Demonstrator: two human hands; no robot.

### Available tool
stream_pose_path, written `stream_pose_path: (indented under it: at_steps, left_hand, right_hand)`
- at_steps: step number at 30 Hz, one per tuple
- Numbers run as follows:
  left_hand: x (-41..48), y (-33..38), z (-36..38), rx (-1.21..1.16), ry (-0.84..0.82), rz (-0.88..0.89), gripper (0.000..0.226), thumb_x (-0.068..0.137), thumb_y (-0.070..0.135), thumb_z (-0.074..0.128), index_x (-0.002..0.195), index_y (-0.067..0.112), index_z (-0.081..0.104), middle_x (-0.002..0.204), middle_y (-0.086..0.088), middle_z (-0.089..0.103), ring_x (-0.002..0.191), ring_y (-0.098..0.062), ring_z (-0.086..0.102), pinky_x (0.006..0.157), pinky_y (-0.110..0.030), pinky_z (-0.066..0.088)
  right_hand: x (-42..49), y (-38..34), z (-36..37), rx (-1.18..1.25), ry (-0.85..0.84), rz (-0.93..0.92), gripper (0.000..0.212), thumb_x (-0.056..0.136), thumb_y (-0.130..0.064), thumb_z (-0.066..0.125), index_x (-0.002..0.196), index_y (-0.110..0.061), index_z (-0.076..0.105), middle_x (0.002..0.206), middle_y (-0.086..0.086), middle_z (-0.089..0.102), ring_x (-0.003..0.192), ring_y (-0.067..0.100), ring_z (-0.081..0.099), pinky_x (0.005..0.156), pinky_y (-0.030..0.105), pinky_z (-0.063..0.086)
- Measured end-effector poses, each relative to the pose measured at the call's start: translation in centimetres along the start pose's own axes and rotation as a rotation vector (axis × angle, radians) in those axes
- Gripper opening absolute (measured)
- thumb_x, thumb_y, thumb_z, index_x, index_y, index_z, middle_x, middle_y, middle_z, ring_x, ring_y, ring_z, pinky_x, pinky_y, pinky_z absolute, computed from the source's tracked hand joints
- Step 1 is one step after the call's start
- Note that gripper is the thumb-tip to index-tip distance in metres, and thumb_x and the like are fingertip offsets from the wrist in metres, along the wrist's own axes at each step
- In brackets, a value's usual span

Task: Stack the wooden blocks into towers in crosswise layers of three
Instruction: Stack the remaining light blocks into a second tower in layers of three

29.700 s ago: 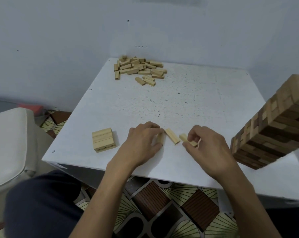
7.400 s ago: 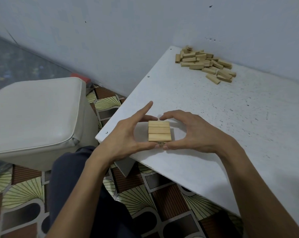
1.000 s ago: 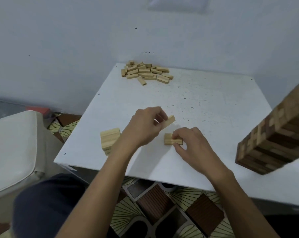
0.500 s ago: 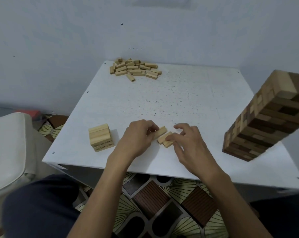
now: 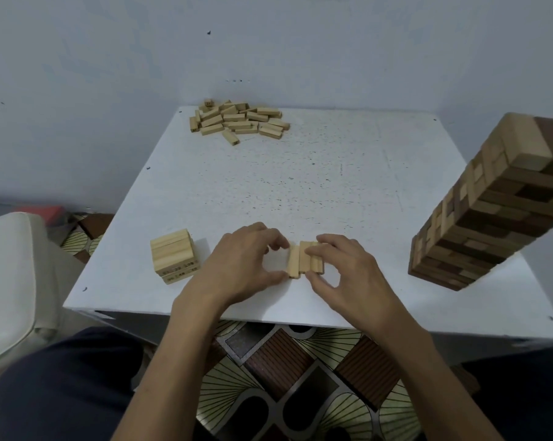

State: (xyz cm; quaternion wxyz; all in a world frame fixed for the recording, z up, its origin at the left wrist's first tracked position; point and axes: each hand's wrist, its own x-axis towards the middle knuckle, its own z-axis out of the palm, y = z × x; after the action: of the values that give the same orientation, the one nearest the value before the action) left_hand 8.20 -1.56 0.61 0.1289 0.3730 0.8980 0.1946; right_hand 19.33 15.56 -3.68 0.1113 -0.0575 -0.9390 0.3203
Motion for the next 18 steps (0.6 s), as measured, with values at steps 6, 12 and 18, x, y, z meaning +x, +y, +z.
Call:
stream_pose_path:
  at_steps: [6,12,18]
  left_hand:
    - [0.4,-0.1,0.1,-0.073,-0.086,0.129,0.067,0.082,0.035,0.076,0.142,0.03,0.047,0.142,0.014,0.048,0.108,-0.003,0.052,0.1,-0.029,0.041]
    - [0.8,-0.1,0.9,-0.133,-0.07,0.137,0.069,0.083,0.031,0.077,0.145,0.029,0.045,0.137,0.013,0.054,0.11,-0.002,0.054,0.099,-0.021,0.038]
    - [1.2,-0.5,1.3,-0.169,-0.056,0.132,0.069,0.083,0.031,0.077,0.144,0.031,0.046,0.136,0.015,0.056,0.11,-0.001,0.054,0.099,-0.023,0.04]
  right_hand:
    - [0.5,0.3,-1.2,0.026,-0.084,0.0,0.043,0.089,-0.023,0.071,0.131,-0.025,0.063,0.147,-0.001,0.048,0.131,0.017,0.043,0.105,0.027,0.032]
    - [0.6,0.5,-1.6,0.005,-0.117,-0.004,0.049,0.092,-0.022,0.067,0.139,-0.028,0.053,0.137,-0.011,0.054,0.117,0.013,0.04,0.096,0.025,0.035]
    - [0.7,0.7,-1.8,0.012,-0.112,-0.002,0.053,0.091,-0.028,0.069,0.141,-0.031,0.051,0.132,-0.021,0.053,0.115,0.008,0.037,0.095,0.022,0.037]
